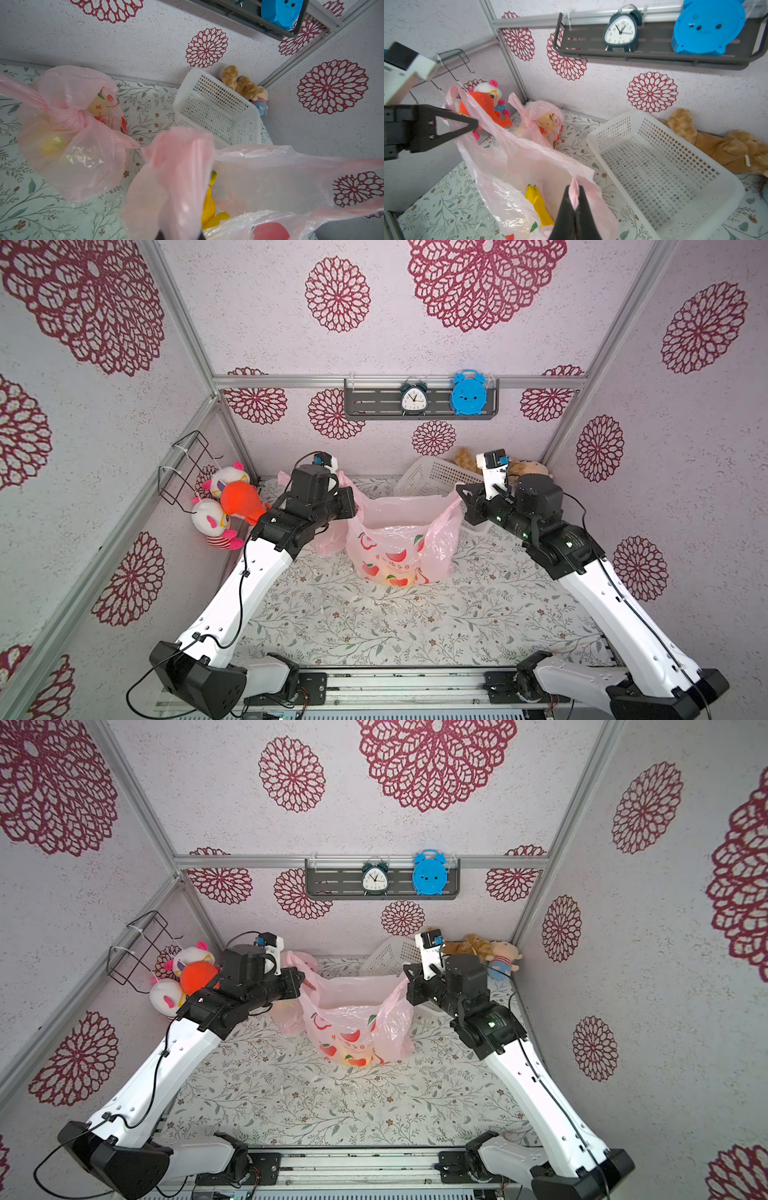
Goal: Place the banana into a plastic bag & tie a knot
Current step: Adjust the plastic bag at the center of the board.
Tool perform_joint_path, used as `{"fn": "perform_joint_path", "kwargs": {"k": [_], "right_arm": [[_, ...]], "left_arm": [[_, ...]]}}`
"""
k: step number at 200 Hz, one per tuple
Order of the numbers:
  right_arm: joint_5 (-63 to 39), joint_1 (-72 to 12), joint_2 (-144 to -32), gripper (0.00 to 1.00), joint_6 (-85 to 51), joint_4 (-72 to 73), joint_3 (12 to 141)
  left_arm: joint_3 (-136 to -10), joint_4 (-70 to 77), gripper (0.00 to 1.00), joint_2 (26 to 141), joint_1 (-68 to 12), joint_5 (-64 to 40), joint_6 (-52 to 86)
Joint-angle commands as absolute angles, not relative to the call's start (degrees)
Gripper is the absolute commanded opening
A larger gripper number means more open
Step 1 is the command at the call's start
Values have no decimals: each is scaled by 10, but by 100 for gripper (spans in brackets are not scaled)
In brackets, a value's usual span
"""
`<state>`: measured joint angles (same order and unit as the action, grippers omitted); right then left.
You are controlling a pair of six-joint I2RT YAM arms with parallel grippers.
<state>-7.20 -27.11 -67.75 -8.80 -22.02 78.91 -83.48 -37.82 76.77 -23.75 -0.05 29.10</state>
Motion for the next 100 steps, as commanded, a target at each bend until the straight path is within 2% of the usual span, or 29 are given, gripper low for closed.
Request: {"fn": "perform_joint_path", "kwargs": {"k": [1, 12, 22, 38, 61, 64, 66, 67, 68, 81, 100], "right_arm": [[-164, -247, -702, 8, -103, -227, 790], [-198, -233, -704, 17, -102, -203, 774], [-227, -216, -703, 32, -110, -171, 756], [-269, -189, -694, 49, -124, -116, 724], [-288, -161, -672, 82, -135, -45, 680], [-286, -159, -668, 90, -137, -36, 675], [-285, -158, -667, 90, -137, -34, 673], [-284, -156, -664, 96, -137, -29, 669], [-284, -156, -663, 98, -138, -26, 667], [-279, -150, -645, 99, -138, 7, 643], [-203, -151, -613, 99, -173, 51, 603]], "left_arm": [[-827, -367, 0, 786, -237, 12, 276], [-819, -361, 0, 790, -232, 10, 276], [-810, -355, 0, 792, -226, 6, 278], [-799, -347, 0, 794, -215, -1, 281], [-788, -339, 0, 796, -204, -13, 284], [-788, -338, 0, 796, -202, -15, 284], [-788, -338, 0, 797, -202, -16, 285], [-787, -337, 0, 797, -201, -16, 285], [-787, -337, 0, 798, -201, -16, 285], [-785, -336, 0, 800, -198, -19, 284], [-783, -336, 0, 802, -194, -22, 285]]}}
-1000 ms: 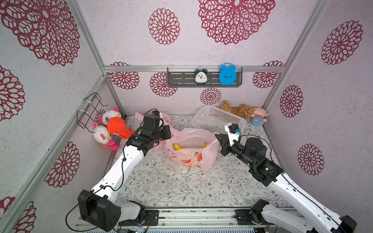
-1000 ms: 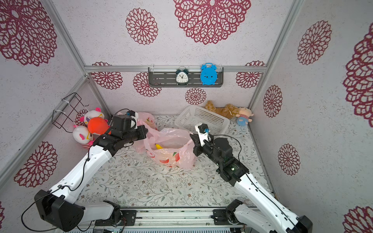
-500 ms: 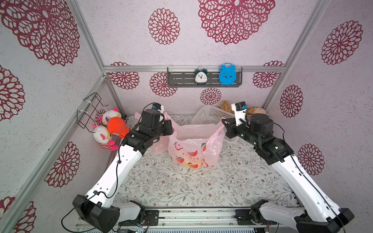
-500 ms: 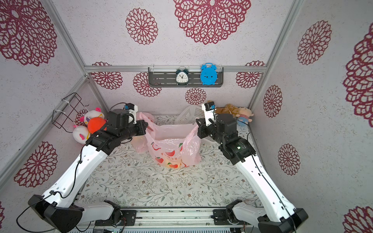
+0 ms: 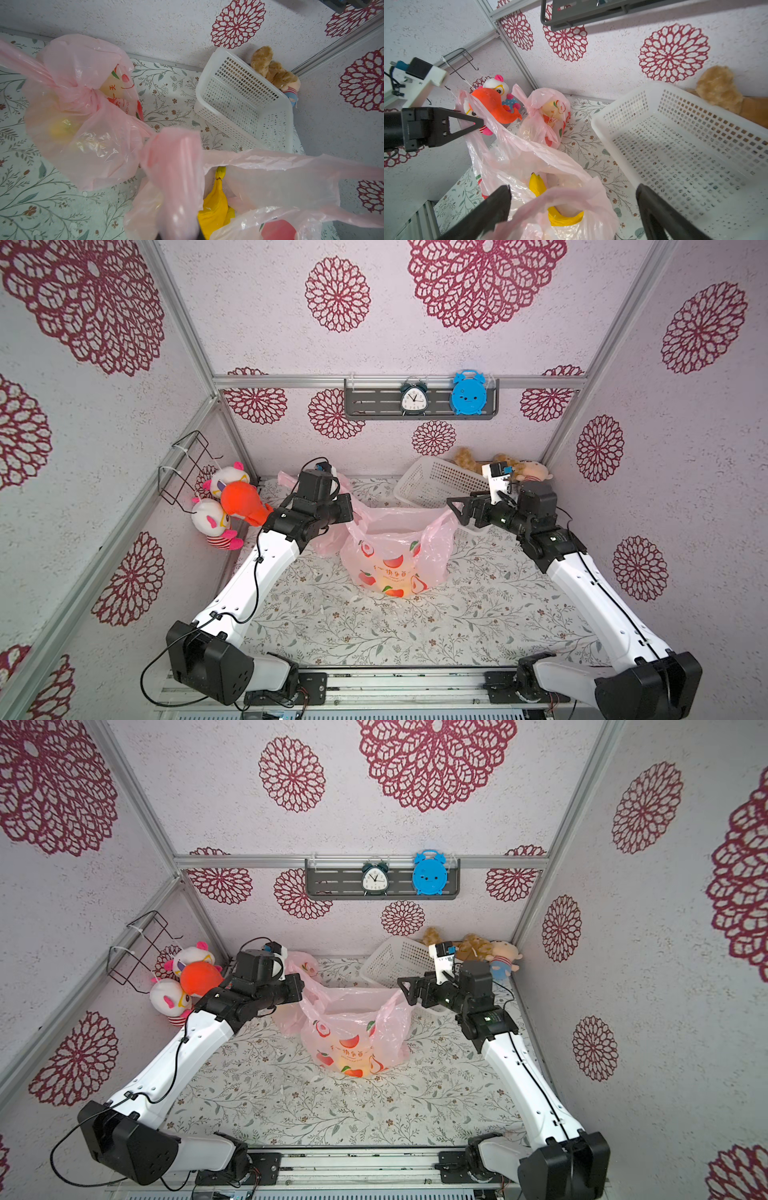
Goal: Place the banana into a plastic bag & tie a knot
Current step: Adjust the plastic bag at the center of the board.
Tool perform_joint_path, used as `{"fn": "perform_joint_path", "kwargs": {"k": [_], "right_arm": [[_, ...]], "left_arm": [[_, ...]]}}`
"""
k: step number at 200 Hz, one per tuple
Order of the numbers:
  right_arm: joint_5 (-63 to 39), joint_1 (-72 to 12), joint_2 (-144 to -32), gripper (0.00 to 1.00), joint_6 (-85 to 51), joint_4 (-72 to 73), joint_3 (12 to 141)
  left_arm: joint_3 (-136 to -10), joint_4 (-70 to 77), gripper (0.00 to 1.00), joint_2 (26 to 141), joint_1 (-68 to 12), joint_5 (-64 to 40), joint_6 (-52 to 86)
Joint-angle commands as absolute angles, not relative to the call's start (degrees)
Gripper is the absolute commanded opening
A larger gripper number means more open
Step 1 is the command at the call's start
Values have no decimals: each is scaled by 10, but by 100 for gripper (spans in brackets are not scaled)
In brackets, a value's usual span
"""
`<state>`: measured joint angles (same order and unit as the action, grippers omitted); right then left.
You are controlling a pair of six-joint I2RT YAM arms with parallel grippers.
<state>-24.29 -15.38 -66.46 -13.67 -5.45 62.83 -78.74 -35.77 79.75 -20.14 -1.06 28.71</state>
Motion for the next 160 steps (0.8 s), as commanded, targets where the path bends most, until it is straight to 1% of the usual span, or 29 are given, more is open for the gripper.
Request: {"fn": "perform_joint_path", "kwargs": {"k": [1, 9, 26, 40, 59, 86, 104, 120, 136, 160], "right_arm": [[-202, -151, -612, 99, -173, 52, 602], [-201, -151, -598, 99, -160, 68, 584], [-229, -151, -570, 99, -145, 114, 544], [-273, -151, -558, 98, -114, 145, 521], [-314, -151, -557, 98, -60, 153, 502], [-333, -150, -578, 98, 0, 159, 481], [-345, -150, -595, 99, 12, 191, 465], [-358, -150, -604, 99, 11, 253, 437], [-394, -150, -619, 99, 6, 299, 423], [-451, -151, -647, 99, -18, 327, 427]], "left_arm": [[-783, -336, 0, 803, -194, -22, 285], [-782, -337, 0, 804, -192, -24, 284], [-784, -337, 0, 805, -189, -29, 283], [-784, -337, 0, 805, -186, -30, 283], [-782, -340, 0, 804, -182, -31, 282], [-777, -343, 0, 800, -175, -34, 279], [-773, -343, 0, 796, -173, -36, 279], [-769, -343, 0, 793, -170, -38, 279], [-766, -342, 0, 792, -170, -40, 279], [-765, -339, 0, 792, -169, -43, 280]]}}
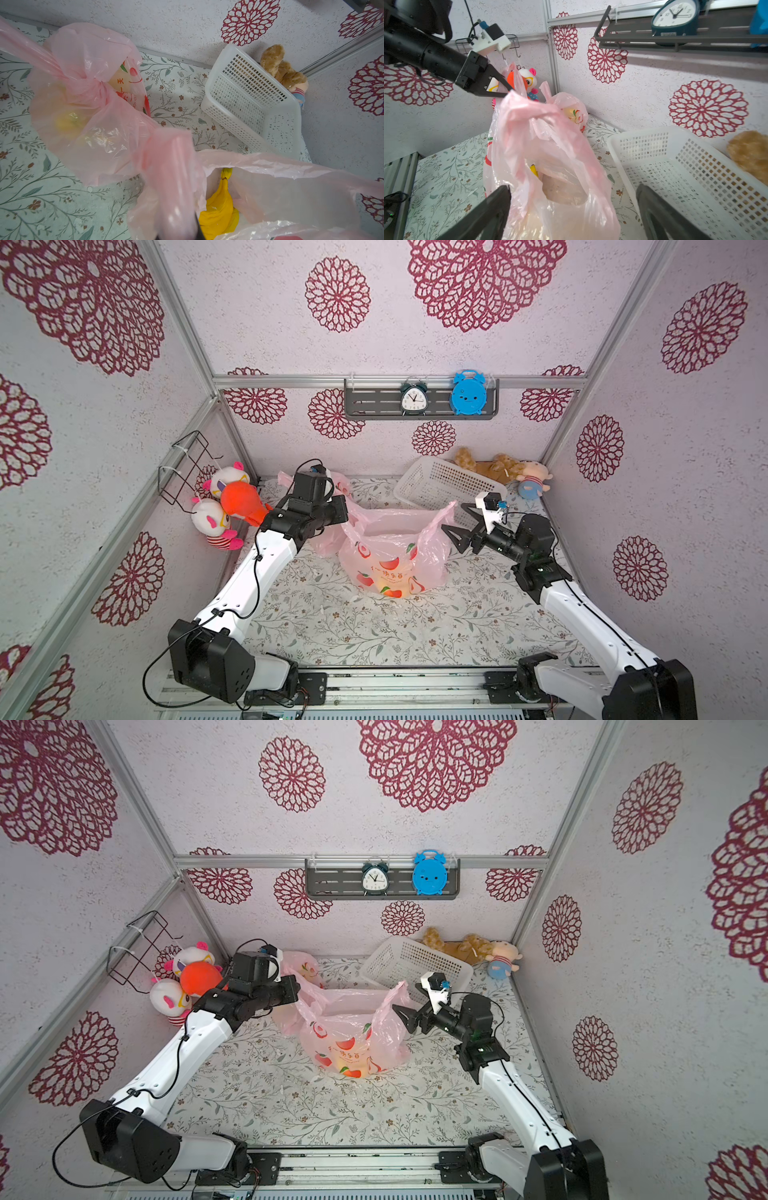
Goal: Place the banana into a plastic bag & tie a knot
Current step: Adjust the plastic bag at the center of the board.
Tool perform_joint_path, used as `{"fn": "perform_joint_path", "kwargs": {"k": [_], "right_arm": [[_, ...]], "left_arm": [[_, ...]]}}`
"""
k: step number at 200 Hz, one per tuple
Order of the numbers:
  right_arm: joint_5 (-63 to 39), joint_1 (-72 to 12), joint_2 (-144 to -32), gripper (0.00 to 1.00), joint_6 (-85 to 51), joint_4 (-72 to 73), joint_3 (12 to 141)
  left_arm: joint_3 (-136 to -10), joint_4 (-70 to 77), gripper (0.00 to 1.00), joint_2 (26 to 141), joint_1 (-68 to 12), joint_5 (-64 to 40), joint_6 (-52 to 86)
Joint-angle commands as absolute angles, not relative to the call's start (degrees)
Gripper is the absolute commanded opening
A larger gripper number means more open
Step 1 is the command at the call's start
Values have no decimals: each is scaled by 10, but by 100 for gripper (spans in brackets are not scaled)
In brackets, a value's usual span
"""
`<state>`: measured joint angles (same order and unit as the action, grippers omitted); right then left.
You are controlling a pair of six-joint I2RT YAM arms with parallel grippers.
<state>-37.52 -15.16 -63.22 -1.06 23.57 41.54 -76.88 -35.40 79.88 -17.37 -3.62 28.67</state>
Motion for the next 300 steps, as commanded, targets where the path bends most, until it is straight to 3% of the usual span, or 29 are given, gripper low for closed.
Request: {"fn": "perform_joint_path", "kwargs": {"k": [1, 39, 115, 162, 244, 300], "right_arm": [[-453, -151, -649, 99, -19, 328, 427], [-459, -166, -664, 99, -41, 358, 421], [-253, -267, -681, 98, 34, 348, 419], [-200, -279, -675, 99, 58, 349, 402], [-385, -208, -687, 99, 42, 257, 462], [-376, -203, -711, 98, 47, 249, 487]], "left_arm": [[-765, -339, 0, 792, -169, -43, 280], [-766, -334, 0, 796, -169, -48, 282], [-765, -332, 0, 800, -169, -52, 283], [-763, -335, 0, 796, -169, -50, 281], [-764, -333, 0, 802, -168, -58, 279], [-765, -331, 0, 804, -167, -63, 279]]}}
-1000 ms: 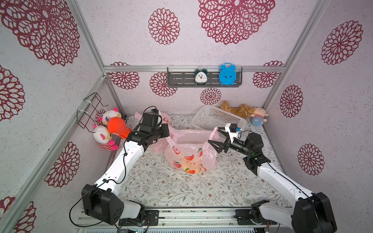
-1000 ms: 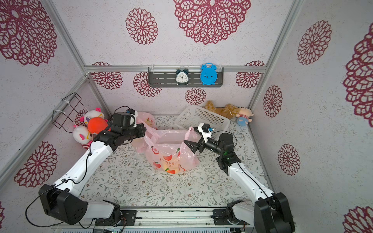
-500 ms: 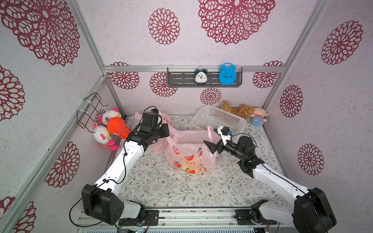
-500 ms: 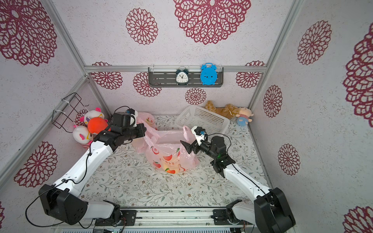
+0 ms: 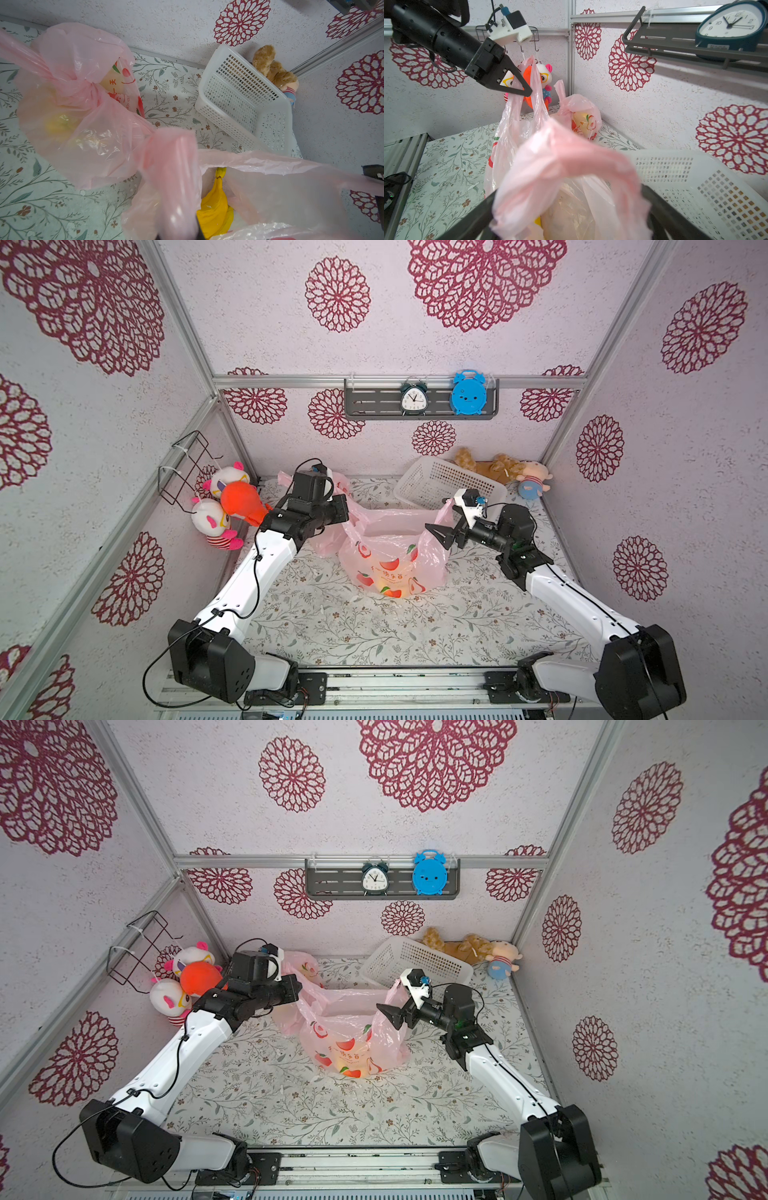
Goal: Place the banana into a plastic bag & tie a knot
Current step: Adjust the plastic bag at the center of the board.
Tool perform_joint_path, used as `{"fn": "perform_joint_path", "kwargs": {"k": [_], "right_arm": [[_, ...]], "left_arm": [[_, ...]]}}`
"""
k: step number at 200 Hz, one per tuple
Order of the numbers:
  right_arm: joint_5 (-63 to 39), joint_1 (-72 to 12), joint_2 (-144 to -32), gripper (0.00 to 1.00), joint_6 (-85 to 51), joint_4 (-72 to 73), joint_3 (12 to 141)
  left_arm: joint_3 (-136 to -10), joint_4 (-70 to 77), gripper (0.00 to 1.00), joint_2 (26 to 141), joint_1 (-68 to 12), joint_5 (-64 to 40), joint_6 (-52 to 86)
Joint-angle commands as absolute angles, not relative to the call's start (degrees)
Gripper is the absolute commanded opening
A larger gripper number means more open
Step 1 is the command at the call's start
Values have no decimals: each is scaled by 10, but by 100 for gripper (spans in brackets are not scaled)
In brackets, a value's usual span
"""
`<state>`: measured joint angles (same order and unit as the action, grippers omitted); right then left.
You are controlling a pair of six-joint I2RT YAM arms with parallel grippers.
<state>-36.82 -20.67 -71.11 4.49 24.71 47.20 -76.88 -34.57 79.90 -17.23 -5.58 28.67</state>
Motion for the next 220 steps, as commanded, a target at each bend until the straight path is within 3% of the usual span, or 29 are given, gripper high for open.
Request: {"fn": "perform_joint_path", "kwargs": {"k": [1, 72, 133, 150, 184, 220], "right_arm": [[-376, -204, -711, 98, 47, 249, 487], [-293, -228, -688, 82, 1, 323, 436], [-209, -255, -664, 28, -24, 364, 413], [-214, -258, -665, 0, -32, 354, 426], [-242, -259, -654, 0, -44, 338, 443], [-301, -254, -636, 0, -31, 217, 524]], "left_arm": [[-765, -331, 0, 804, -168, -62, 279], [-765, -330, 0, 809, -168, -64, 281], [-765, -328, 0, 807, -168, -65, 284], [-766, -329, 0, 804, -169, -66, 285], [-774, -337, 0, 793, -172, -69, 287], [-825, -390, 0, 772, -201, -42, 276]]}}
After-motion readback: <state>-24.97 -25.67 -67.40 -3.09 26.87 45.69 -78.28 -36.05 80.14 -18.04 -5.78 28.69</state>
